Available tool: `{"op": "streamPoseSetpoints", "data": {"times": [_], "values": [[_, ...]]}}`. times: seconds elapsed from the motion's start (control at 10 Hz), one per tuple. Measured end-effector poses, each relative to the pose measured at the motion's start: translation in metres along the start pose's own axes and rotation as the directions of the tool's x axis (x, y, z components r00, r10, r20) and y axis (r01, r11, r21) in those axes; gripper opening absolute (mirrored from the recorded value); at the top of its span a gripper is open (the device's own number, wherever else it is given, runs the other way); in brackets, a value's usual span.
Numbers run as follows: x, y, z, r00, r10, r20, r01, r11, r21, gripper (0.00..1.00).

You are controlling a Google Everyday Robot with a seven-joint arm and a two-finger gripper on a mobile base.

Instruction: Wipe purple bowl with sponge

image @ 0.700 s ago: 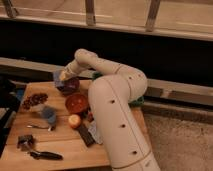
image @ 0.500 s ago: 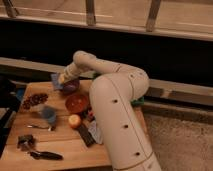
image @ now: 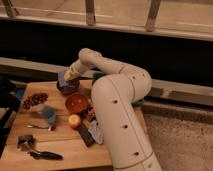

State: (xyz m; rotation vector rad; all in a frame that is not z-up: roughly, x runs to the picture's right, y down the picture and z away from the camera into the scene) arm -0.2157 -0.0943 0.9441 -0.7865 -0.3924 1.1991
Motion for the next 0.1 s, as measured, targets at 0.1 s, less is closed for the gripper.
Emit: {"op": "streamPoseSetpoints", "data": {"times": [0.1], "values": [[-0.0065, -0.0079, -0.0032, 1.0, 0.005, 0.011, -0.005, 1.0, -0.005, 0.0]]}}
